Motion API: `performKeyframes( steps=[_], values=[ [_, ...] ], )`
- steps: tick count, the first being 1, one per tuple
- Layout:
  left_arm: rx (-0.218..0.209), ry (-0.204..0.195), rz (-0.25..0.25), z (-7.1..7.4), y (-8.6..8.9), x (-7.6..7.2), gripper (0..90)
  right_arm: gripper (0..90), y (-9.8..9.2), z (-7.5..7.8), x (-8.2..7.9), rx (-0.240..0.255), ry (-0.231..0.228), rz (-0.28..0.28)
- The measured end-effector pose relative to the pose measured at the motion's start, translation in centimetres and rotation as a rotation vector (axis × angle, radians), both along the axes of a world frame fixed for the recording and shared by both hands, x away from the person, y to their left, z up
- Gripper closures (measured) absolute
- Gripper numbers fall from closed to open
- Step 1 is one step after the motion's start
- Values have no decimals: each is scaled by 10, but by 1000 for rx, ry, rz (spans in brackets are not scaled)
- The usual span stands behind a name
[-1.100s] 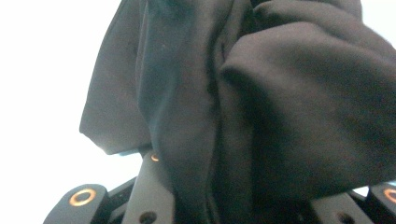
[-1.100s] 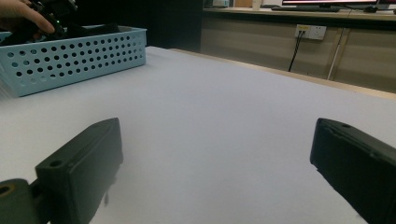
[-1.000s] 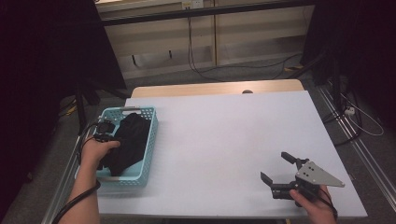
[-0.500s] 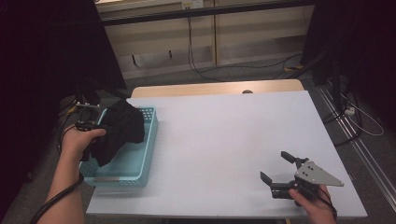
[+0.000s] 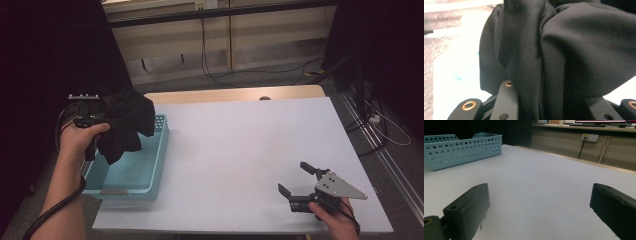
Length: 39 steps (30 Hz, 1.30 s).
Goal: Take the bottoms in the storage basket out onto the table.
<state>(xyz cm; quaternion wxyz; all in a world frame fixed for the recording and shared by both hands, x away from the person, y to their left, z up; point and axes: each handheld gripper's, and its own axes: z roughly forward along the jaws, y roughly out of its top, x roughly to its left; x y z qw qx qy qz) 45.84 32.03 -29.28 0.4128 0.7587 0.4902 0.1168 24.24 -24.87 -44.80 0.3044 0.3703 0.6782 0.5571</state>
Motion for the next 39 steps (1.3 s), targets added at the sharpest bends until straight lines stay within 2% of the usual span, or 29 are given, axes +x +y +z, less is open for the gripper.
performKeyframes(
  steps=[4, 8, 10, 11, 12, 13, 14, 15, 16, 17, 18, 19, 22, 26, 32, 35, 36, 37, 39],
  values=[
    [-10, -24, -28, 5, -17, -2, 692, 16, 0, 0, 0, -1, -3, -3],
    [-56, -29, -52, 3, -37, -3, 692, 16, 0, 0, 1, -1, -5, -4],
    [-57, -31, -62, 2, -43, -3, 692, 16, 0, 0, 1, -2, -5, -2],
    [-52, -29, -86, 1, -55, -3, 692, 16, 0, 1, 1, 0, -5, -4],
    [-52, -29, -86, 1, -55, -3, 692, 16, 0, 1, 1, 0, -5, -4],
    [-55, -32, -103, 1, -67, -3, 692, 16, 0, 1, 1, 1, -6, -5],
    [-55, -32, -103, 1, -67, -3, 692, 16, 0, 1, 1, 1, -6, -5],
    [-53, -26, -126, 0, -78, -4, 692, 16, -1, 0, 1, 0, -5, -6],
    [-53, -26, -126, 0, -78, -4, 692, 16, -1, 0, 1, 0, -5, -6],
    [-52, -37, -142, -2, -89, -6, 692, 16, -1, 0, 1, 2, -5, -7],
    [-52, -37, -142, -2, -89, -6, 692, 16, -1, 0, 1, 2, -5, -7],
    [-63, -41, -173, -4, -99, -9, 692, 16, -2, 0, 1, 2, -4, -9],
    [-77, -46, -209, -7, -113, -14, 691, 16, -3, 0, 1, 3, -3, -15],
    [-72, -50, -256, -12, -131, -22, 691, 16, -4, -1, 2, 2, -2, -17],
    [-42, -39, -308, -29, -155, -29, 691, 16, -1, -1, 4, -5, -3, -6],
    [-49, -18, -324, -43, -165, -32, 690, 16, 0, -1, 4, -4, 1, -4],
    [-49, -18, -324, -43, -165, -32, 690, 16, 0, -1, 4, -4, 1, -4],
    [-44, -5, -334, -53, -172, -34, 690, 16, 0, -1, 4, -3, 3, -5],
    [-30, 5, -346, -65, -179, -36, 690, 16, 0, -1, 5, -1, 3, -6]
  ],
)
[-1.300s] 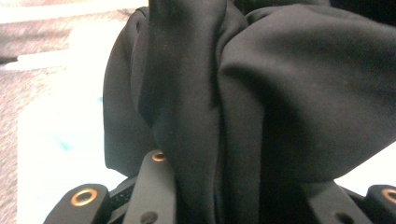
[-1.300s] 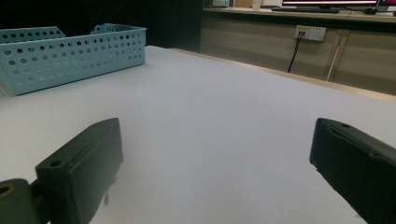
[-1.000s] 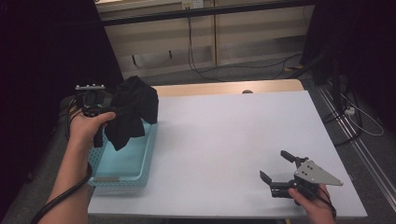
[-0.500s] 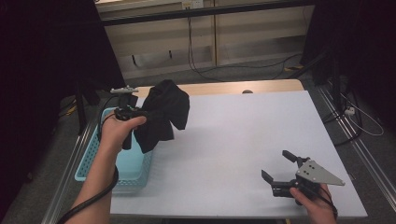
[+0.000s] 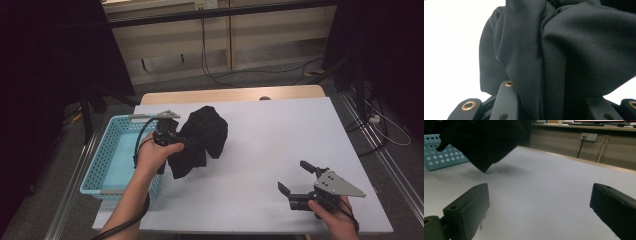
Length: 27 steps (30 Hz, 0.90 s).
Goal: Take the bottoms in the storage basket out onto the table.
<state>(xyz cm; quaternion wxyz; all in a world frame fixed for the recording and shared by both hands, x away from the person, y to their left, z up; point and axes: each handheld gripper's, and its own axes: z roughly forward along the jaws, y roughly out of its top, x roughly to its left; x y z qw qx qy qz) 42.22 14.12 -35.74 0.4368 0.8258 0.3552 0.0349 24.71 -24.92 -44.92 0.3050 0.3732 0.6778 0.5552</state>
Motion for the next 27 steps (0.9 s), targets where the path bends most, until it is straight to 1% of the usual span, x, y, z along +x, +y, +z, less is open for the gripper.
performKeyframes(
  steps=[4, 5, 6, 9, 14, 16, 17, 18, 20, 22, 24, 25, 27],
  values=[
    [38, 12, -33, -19, -15, -4, 690, 16, -1, 1, 0, 1, -4, -3],
    [38, 12, -33, -19, -15, -4, 690, 16, -1, 1, 0, 1, -4, -3],
    [35, 19, -42, -27, -22, -6, 689, 16, -1, 0, 0, 0, 0, -4],
    [44, 12, -66, -37, -33, -9, 688, 16, 0, 1, 0, 0, -1, -5],
    [65, 15, -111, -52, -53, -15, 683, 16, -1, 1, 0, 0, -2, -6],
    [72, 10, -126, -57, -59, -17, 675, 16, -1, 1, 0, -1, -2, -6],
    [72, 10, -126, -57, -59, -17, 664, 16, -1, 1, 0, -1, -2, -6],
    [77, 1, -130, -60, -63, -19, 639, 16, -2, 0, -1, -2, -1, -5],
    [84, 7, -131, -62, -65, -20, 548, 16, -2, 1, -2, -3, -5, -6],
    [72, 12, -121, -61, -64, -20, 424, 16, -2, 1, -2, -2, -6, -4],
    [67, 9, -121, -58, -61, -21, 360, 16, -1, 2, -2, -5, -11, -7],
    [63, -3, -109, -57, -59, -21, 327, 16, -1, 3, -1, -5, -12, -8],
    [72, -24, -94, -55, -56, -22, 225, 16, 0, 3, 0, -7, -12, -4]
  ],
)
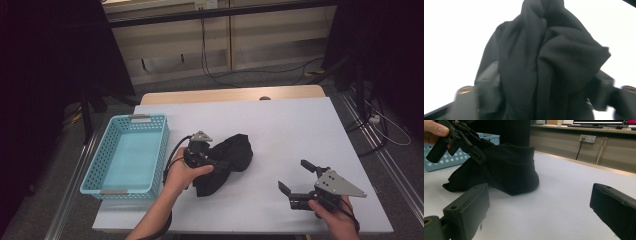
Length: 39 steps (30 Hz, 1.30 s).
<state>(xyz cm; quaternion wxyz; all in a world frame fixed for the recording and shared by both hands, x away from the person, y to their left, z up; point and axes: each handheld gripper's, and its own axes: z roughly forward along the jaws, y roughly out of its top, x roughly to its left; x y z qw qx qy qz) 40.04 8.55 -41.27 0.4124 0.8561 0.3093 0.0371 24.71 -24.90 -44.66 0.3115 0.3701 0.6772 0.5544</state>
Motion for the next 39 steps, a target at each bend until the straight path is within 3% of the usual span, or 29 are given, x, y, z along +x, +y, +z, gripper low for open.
performKeyframes(
  steps=[7, 16, 21, 28, 32, 37, 39],
  values=[
    [-13, -10, 20, 2, 8, 0, 123, 15, 2, 0, 0, 1, 5, 12],
    [-18, -14, 28, 9, 15, 2, 88, 14, 3, -2, 1, -6, 17, 15],
    [-36, -21, 49, 18, 28, 1, 67, 12, 4, -2, 3, -5, 19, 22],
    [-26, -75, 97, 27, 44, 2, 58, 13, 5, -2, 4, -9, 21, 24],
    [-36, -68, 116, 23, 48, 2, 56, 12, 5, -2, 7, -15, 29, 18],
    [-15, -73, 122, 15, 50, 1, 63, 13, 6, -3, 11, -18, 37, 17],
    [-19, -67, 122, 10, 49, -1, 106, 13, 6, -3, 11, -19, 37, 22]
  ],
)
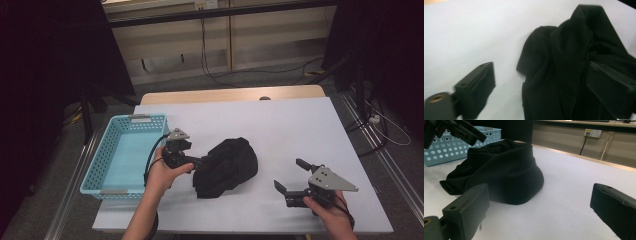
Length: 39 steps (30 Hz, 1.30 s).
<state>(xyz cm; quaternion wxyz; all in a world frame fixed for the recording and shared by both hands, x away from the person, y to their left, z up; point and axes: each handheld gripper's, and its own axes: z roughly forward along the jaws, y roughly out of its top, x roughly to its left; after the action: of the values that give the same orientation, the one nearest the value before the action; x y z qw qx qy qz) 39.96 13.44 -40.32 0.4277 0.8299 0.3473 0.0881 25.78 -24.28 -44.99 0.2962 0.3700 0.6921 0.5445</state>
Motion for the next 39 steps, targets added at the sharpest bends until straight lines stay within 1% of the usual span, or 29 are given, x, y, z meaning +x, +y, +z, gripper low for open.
performKeyframes(
  steps=[2, 4, 5, 6, 7, 8, 9, 10, 11, 12, 14, 15, 16, 18, 19, 21, 22, 23, 24, 25, 26, 28, 29, 30, 32, 36, 39],
  values=[
    [24, 11, -10, -5, -1, 0, 115, 12, -1, 0, 0, -2, -2, -1],
    [19, 40, -6, -11, -3, -1, 134, 12, -1, 1, 0, -1, -3, -4],
    [25, 44, -12, -15, -3, -1, 141, 12, -1, 1, 0, -2, -2, -4],
    [40, 53, -13, -18, -4, -1, 141, 12, -1, 0, 0, -2, -2, -4],
    [43, 59, -13, -21, -4, -1, 141, 12, -1, 0, 0, 0, 2, -3],
    [43, 59, -13, -21, -4, -1, 141, 12, -1, 0, 0, 0, 2, -3],
    [31, 85, -9, -25, -5, -1, 146, 12, 0, 0, 0, 0, 4, 0],
    [22, 94, -5, -27, -5, -2, 162, 12, 0, 0, 0, 2, 4, 2],
    [32, 95, -7, -29, -5, -2, 180, 12, 0, 0, 0, 1, 3, 2],
    [34, 104, -7, -31, -6, -2, 195, 12, 0, 0, 0, 2, 3, 5],
    [37, 133, -15, -34, -7, -2, 266, 12, 0, 0, 0, 1, 0, 4],
    [55, 135, -27, -35, -7, -2, 287, 12, 0, 0, 0, 3, 3, 2],
    [58, 135, -32, -36, -7, -3, 338, 12, 0, 0, 0, 4, 4, 2],
    [40, 150, -28, -38, -6, -3, 490, 12, -1, 0, -1, 0, 2, 1],
    [40, 162, -36, -38, -6, -3, 567, 12, -1, 0, -1, -1, 0, 0],
    [33, 183, -37, -37, -6, -3, 686, 12, -2, 0, 0, -2, 0, -2],
    [35, 186, -40, -36, -6, -3, 734, 12, -3, 0, 0, -2, 1, -4],
    [30, 194, -36, -35, -7, -3, 760, 12, -3, 0, 0, -1, 3, -5],
    [34, 196, -41, -34, -7, -3, 773, 12, -3, 0, 0, 0, 3, -5],
    [27, 201, -34, -33, -7, -3, 780, 13, -3, 0, 0, -1, 3, -5],
    [28, 198, -36, -32, -7, -2, 783, 12, -3, 0, 0, 1, 3, -5],
    [15, 184, -29, -26, -6, -2, 788, 12, -3, 0, 0, -3, 1, -4],
    [15, 184, -29, -26, -6, -2, 789, 13, -2, 0, 0, -3, 1, -3],
    [-3, 166, -25, -19, -5, -2, 791, 12, -2, 0, 0, -5, 0, 2],
    [-28, 153, -29, -10, -5, -2, 793, 12, -2, 0, 0, -9, 1, 1],
    [-57, 118, -43, 2, -12, -4, 796, 13, -1, 0, 0, -11, 4, -1],
    [-78, 102, -58, 10, -20, -5, 801, 12, -1, 0, 0, -11, 2, 4]
  ],
)
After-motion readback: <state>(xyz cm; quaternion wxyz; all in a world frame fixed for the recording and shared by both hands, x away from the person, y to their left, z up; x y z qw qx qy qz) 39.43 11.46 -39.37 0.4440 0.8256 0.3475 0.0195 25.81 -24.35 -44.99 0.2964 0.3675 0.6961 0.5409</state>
